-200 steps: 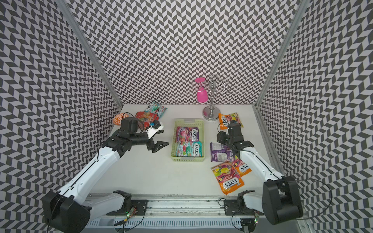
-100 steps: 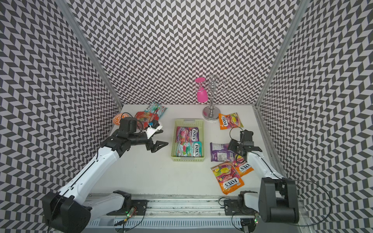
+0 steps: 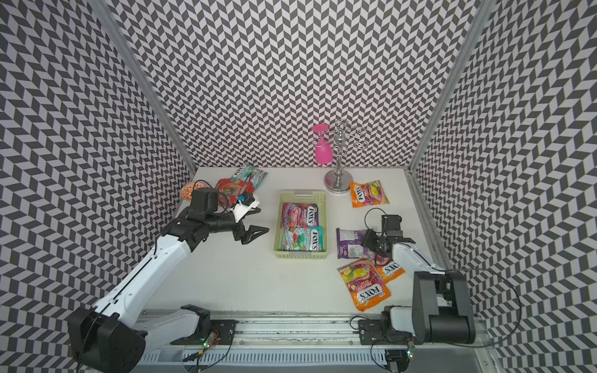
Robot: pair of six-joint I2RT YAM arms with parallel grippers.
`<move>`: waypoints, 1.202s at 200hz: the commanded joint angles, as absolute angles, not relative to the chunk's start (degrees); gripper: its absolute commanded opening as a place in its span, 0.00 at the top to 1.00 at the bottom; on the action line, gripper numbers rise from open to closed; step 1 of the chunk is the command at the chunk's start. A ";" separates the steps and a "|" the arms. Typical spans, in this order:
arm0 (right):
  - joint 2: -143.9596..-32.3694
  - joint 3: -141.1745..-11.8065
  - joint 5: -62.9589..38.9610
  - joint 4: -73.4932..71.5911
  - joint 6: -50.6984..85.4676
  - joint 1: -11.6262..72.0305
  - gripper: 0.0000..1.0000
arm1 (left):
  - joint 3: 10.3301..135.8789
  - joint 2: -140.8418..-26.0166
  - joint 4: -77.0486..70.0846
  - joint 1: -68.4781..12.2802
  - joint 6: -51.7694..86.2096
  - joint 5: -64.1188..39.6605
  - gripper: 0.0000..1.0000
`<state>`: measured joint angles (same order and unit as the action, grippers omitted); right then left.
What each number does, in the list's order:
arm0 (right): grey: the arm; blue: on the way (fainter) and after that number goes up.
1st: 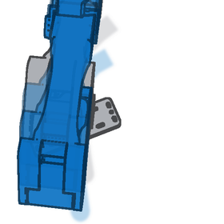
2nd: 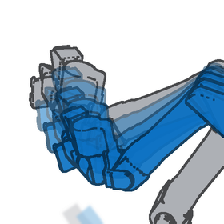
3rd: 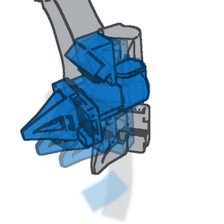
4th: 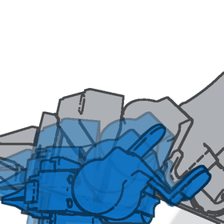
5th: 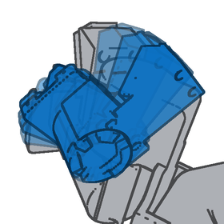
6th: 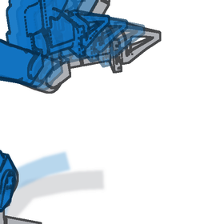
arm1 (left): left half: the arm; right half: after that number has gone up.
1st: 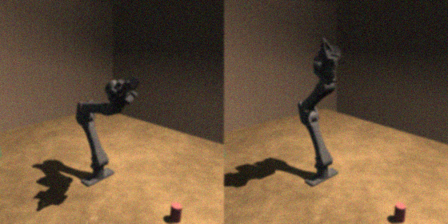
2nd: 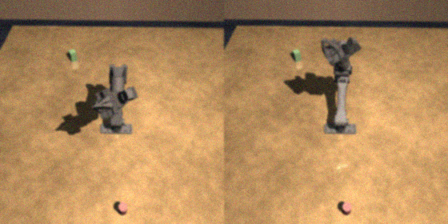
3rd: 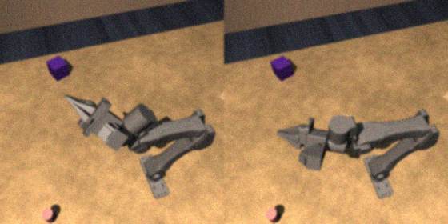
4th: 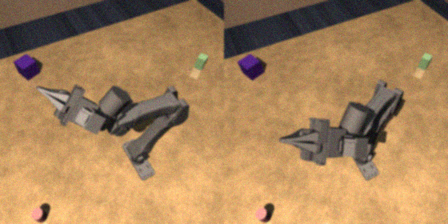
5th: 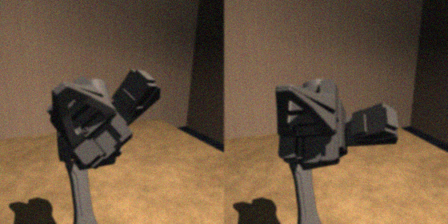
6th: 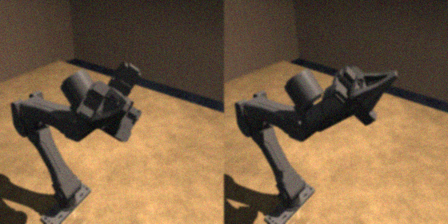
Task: Put the candies in the basket
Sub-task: Pick up the candy at the center of the board.
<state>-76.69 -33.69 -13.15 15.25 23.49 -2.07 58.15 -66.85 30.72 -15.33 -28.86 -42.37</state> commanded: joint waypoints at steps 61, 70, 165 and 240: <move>-76.41 -33.03 -16.26 11.39 23.15 -2.20 0.82 | 58.29 -66.09 30.64 -14.47 -28.57 -43.95 0.09; -75.00 -33.60 -16.18 12.09 23.10 -2.20 0.87 | 58.72 -66.15 31.10 -14.33 -28.59 -43.88 0.09; -65.08 -42.93 -20.79 18.55 26.17 -0.65 1.00 | 58.11 -65.99 30.91 -13.38 -28.96 -44.91 0.09; -64.01 -53.42 -25.10 17.75 33.11 2.79 1.00 | 56.78 -65.02 30.15 -12.92 -29.19 -45.97 0.09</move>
<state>-65.67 -50.39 -22.22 21.89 29.15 0.95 57.84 -66.61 30.65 -13.45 -28.84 -44.27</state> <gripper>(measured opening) 0.088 0.908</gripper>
